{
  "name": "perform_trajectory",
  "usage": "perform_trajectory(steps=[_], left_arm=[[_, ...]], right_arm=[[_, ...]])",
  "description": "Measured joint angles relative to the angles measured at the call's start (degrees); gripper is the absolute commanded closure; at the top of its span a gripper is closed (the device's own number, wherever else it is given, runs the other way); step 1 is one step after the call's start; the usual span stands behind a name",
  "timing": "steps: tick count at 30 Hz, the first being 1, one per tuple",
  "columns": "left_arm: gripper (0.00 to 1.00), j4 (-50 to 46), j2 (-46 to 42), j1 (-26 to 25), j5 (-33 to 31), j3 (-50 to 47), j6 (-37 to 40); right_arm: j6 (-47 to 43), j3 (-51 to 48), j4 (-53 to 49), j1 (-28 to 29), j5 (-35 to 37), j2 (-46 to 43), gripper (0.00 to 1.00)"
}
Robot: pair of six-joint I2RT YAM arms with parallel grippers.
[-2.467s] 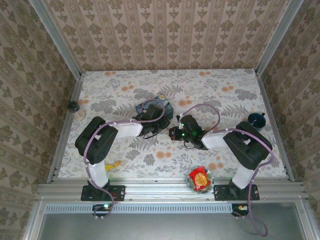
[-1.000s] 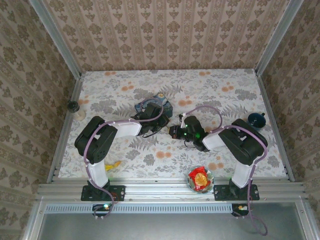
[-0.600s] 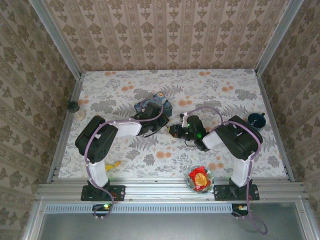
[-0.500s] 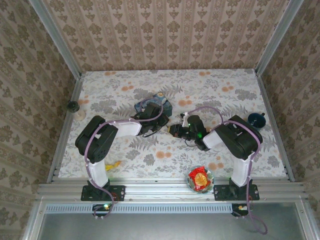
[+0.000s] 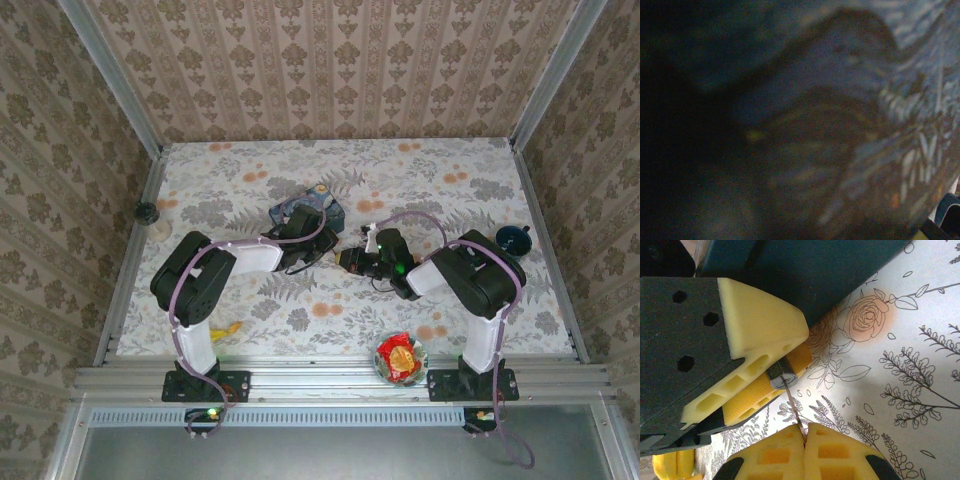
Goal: Unlock the padlock with the key
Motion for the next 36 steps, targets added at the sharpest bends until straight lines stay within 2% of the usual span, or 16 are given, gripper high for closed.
perform_trajectory(steps=[25, 36], left_arm=[[0.92, 0.85, -0.26, -0.02, 0.66, -0.5, -0.04], [0.92, 0.98, -0.26, -0.02, 0.66, -0.61, -0.28]], right_arm=[[-4.13, 3.61, -9.57, -0.66, -0.33, -1.84, 1.0], [-4.48, 3.93, -10.29, -0.66, -0.42, -1.84, 1.0]])
